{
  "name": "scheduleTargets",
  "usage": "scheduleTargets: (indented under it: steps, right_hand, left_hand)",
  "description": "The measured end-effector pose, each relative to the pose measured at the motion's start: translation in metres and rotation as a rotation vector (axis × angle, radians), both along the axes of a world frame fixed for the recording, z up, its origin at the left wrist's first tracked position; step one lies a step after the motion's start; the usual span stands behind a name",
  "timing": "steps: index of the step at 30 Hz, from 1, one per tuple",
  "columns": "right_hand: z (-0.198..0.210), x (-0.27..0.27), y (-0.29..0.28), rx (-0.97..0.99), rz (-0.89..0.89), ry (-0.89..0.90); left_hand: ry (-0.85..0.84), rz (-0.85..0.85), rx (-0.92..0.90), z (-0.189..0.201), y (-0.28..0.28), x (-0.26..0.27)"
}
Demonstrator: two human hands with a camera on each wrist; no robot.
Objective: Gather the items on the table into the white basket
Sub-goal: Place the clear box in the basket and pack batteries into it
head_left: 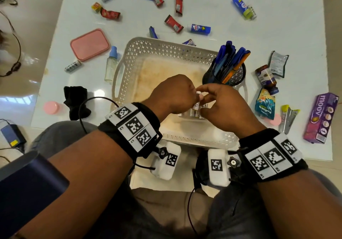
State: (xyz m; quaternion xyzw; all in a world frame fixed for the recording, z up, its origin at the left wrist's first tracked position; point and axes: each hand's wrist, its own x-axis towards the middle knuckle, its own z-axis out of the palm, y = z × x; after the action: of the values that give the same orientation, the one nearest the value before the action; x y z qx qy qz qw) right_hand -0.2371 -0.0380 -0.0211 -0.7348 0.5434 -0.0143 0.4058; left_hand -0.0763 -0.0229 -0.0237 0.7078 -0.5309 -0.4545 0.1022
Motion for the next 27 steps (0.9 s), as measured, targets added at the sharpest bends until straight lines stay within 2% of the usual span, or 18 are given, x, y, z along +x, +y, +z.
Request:
scheduleTargets:
  steps: [5,8,11,16,27]
  right_hand:
    - [0.001,0.005,0.001,-0.010,-0.043,-0.037]
    - [0.002,0.004,0.001,-0.024,-0.052,0.029]
    - [0.002,0.001,0.001,-0.022,-0.030,0.151]
    - [0.004,0.000,0.007,0.009,0.065,0.350]
    - [0.009,0.005,0.012,-0.050,0.104,0.440]
  left_hand:
    - [0.077,0.062,-0.001,-0.002,-0.003,0.005]
    - [0.088,0.109,-0.013,-0.003,-0.006,0.010]
    - [0.024,0.153,-0.060,-0.005,-0.009,0.015]
    - [-0.040,0.088,-0.030,-0.006,-0.006,0.013]
    - [-0.090,0.041,-0.013,-0.008,-0.003,0.015]
